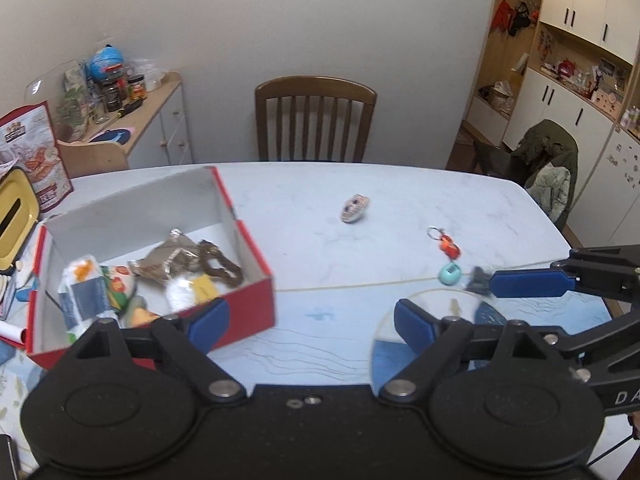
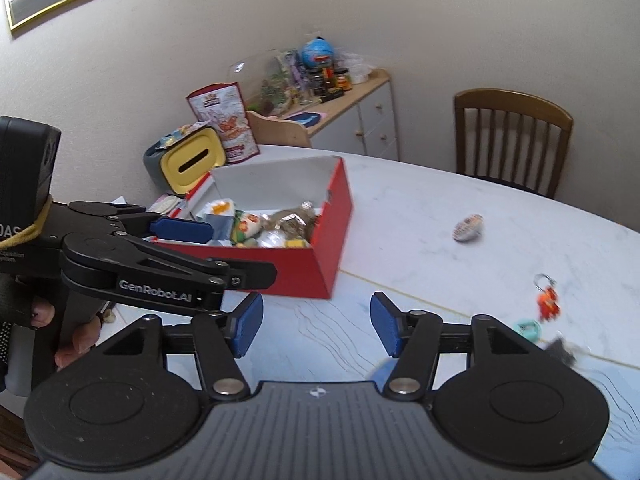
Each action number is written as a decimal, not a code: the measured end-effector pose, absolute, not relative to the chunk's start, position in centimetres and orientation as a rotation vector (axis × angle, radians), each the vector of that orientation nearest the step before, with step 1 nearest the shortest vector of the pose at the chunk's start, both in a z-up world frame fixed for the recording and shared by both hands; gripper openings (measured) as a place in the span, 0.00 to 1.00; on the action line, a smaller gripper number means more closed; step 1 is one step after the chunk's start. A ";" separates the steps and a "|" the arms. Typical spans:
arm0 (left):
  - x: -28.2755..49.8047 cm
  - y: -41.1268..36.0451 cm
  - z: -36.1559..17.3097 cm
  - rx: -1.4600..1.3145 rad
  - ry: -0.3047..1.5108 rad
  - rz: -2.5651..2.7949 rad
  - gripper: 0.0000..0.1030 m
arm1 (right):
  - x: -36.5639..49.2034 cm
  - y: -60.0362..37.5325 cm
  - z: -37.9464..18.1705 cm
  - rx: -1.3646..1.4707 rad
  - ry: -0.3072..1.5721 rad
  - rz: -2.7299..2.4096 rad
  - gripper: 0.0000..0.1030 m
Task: Organize objects
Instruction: 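Withdraw both tools from the box toward the remaining table items, then grasp cartoon-face keychain with left tool while right tool grasps black bead bag, then carry keychain with left tool and bead bag with right tool into box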
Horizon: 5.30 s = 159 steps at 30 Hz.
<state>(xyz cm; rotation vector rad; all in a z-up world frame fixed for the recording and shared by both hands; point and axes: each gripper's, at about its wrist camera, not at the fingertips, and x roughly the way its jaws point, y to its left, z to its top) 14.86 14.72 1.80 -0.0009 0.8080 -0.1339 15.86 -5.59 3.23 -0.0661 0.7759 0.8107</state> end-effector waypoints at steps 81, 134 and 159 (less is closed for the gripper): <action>43.2 4.0 -14.8 0.073 0.862 -0.095 0.70 | 31.9 -17.3 -14.6 -0.004 0.961 0.374 0.66; 23.7 8.1 -0.8 -0.092 0.838 -0.150 0.34 | 19.5 -14.1 0.5 0.004 0.775 0.572 0.36; 19.3 24.2 1.6 -0.091 0.819 -0.094 0.34 | 17.4 3.8 4.3 -0.115 0.737 0.662 0.36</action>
